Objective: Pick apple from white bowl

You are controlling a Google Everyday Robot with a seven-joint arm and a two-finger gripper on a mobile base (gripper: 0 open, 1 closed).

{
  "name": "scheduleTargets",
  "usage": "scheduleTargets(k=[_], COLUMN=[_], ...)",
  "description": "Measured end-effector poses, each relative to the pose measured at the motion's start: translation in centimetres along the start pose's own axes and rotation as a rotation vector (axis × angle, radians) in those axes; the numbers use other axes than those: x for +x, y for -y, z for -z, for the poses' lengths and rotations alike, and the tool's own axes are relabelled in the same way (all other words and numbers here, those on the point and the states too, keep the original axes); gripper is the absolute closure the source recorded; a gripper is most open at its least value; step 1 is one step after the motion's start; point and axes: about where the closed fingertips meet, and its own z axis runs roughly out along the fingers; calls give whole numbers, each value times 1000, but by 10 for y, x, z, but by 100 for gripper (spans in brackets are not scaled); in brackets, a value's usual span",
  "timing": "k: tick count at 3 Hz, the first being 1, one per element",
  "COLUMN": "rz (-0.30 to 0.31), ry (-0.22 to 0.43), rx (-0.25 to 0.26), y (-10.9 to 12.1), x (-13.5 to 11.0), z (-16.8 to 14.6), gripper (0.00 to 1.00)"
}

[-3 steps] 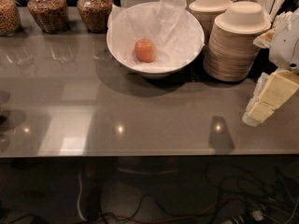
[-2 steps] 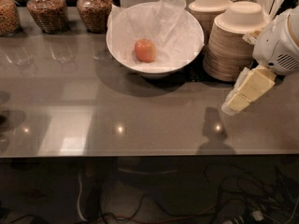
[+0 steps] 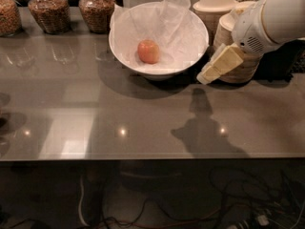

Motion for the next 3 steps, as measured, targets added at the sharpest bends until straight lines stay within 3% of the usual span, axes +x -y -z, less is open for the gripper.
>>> scheduleTargets(k=[1, 3], rz=[6, 51], ry=[56, 126], rx=[32, 14], y=[25, 46], x=[-25, -78], z=[-24, -66], gripper=[0, 0])
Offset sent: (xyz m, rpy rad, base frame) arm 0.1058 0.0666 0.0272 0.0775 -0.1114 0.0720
